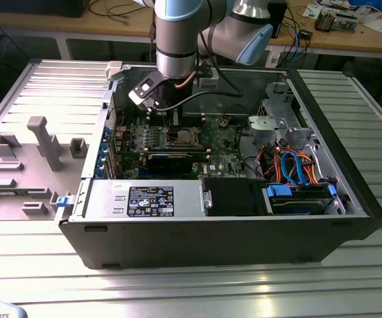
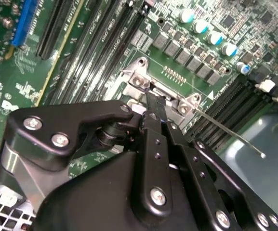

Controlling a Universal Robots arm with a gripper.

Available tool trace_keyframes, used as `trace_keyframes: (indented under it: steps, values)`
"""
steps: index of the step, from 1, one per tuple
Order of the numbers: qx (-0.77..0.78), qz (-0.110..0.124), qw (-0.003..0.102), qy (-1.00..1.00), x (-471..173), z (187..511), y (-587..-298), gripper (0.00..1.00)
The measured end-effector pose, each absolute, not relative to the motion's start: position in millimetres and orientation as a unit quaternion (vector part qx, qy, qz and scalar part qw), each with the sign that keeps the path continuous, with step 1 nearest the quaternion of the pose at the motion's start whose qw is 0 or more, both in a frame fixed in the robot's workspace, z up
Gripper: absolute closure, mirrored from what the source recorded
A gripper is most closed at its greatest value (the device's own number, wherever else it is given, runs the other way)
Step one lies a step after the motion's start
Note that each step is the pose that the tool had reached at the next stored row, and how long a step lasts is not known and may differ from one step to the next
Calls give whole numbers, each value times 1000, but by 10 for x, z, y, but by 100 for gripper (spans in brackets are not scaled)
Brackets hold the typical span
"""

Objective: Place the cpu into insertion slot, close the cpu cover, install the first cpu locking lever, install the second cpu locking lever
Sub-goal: 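Close the cpu cover, then install the first cpu locking lever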

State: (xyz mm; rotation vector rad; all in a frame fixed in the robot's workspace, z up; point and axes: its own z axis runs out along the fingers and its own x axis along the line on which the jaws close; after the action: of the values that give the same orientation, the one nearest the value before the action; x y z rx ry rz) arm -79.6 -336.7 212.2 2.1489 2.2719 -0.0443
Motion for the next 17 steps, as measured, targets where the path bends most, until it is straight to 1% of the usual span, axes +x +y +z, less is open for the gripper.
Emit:
trace_keyframes:
  steps: [4, 8, 17]
  values:
    - [687, -14, 7, 726, -759, 2140, -3365, 89]
    - [687, -14, 7, 726, -576, 2136, -3348, 89]
    - [687, -14, 7, 726, -546, 2136, -3347, 89]
